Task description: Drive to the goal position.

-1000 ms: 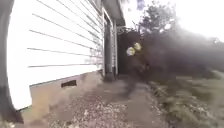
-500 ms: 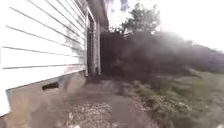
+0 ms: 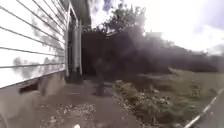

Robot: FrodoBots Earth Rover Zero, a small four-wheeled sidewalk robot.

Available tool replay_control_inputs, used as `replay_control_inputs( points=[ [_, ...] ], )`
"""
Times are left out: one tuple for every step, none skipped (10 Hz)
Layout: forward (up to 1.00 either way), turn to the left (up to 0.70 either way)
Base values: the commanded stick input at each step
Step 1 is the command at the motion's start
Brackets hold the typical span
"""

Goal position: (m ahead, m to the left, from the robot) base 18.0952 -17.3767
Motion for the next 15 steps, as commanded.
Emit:
replay_control_inputs(
  points=[
    [0.00,-0.70],
    [0.00,-0.70],
    [0.00,-0.70],
    [0.00,-0.70],
    [0.00,-0.70],
    [0.00,-0.70],
    [0.00,-0.70],
    [0.00,-0.70],
    [0.00,-0.70],
    [0.00,-0.70],
    [0.00,-0.70],
    [0.00,-0.70],
    [0.00,-0.70],
    [0.00,-0.70],
    [0.00,-0.70]
  ],
)
